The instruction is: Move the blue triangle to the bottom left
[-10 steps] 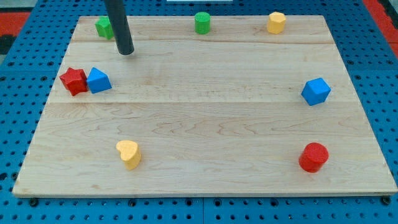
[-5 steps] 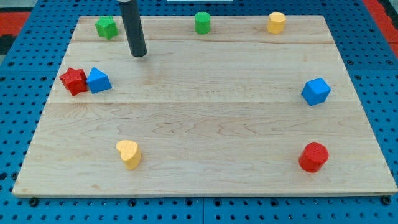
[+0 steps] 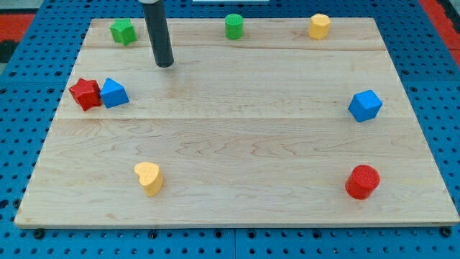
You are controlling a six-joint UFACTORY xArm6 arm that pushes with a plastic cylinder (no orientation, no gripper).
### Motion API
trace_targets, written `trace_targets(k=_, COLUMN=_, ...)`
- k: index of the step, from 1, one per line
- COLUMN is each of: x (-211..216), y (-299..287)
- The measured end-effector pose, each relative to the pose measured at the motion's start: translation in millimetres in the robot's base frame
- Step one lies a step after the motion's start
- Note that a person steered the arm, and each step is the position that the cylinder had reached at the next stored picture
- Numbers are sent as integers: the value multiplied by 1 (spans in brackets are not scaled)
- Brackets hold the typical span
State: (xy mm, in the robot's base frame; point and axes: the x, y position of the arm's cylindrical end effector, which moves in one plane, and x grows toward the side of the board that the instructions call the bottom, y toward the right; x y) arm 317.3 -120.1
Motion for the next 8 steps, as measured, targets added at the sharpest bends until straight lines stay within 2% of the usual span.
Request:
trace_targets(k=4, x=4, y=0)
trace_targets(k=6, x=76, y=-44)
trace_targets(k=7, x=38, y=-45)
trace_targets(k=8, x=47, y=-72)
